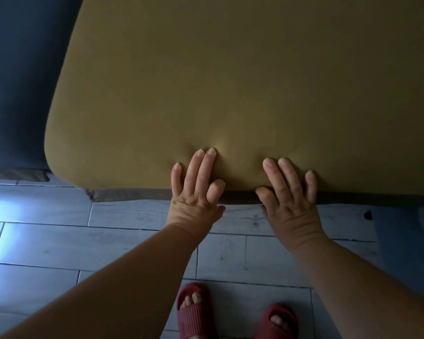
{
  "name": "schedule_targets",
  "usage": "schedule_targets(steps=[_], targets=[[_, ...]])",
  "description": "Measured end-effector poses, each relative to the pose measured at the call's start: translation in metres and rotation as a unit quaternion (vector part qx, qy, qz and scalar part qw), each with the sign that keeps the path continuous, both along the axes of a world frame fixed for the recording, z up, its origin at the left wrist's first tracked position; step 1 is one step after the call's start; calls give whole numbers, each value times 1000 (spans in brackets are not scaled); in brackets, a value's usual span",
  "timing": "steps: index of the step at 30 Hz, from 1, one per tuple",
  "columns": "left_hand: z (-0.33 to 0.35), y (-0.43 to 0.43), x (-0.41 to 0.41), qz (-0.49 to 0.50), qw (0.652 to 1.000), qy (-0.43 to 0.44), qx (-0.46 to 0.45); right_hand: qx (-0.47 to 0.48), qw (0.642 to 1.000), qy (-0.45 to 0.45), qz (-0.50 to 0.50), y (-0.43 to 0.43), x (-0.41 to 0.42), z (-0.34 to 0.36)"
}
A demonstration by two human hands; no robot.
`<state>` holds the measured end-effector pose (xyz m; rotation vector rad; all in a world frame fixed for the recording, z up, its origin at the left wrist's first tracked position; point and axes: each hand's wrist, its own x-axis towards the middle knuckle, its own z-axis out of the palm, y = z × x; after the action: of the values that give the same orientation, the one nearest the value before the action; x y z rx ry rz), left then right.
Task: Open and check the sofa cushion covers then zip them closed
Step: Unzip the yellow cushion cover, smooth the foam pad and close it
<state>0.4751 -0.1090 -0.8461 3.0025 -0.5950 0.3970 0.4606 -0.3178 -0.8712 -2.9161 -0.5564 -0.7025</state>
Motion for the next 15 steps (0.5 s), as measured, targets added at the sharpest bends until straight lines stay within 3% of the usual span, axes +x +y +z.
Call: schedule_targets(steps=[9,15], targets=[[2,-2,-2,11,1000,-12,0,90,995,17,-35,17,0,13],[50,-19,-7,55,987,148,19,84,987,130,-34,15,-5,57]])
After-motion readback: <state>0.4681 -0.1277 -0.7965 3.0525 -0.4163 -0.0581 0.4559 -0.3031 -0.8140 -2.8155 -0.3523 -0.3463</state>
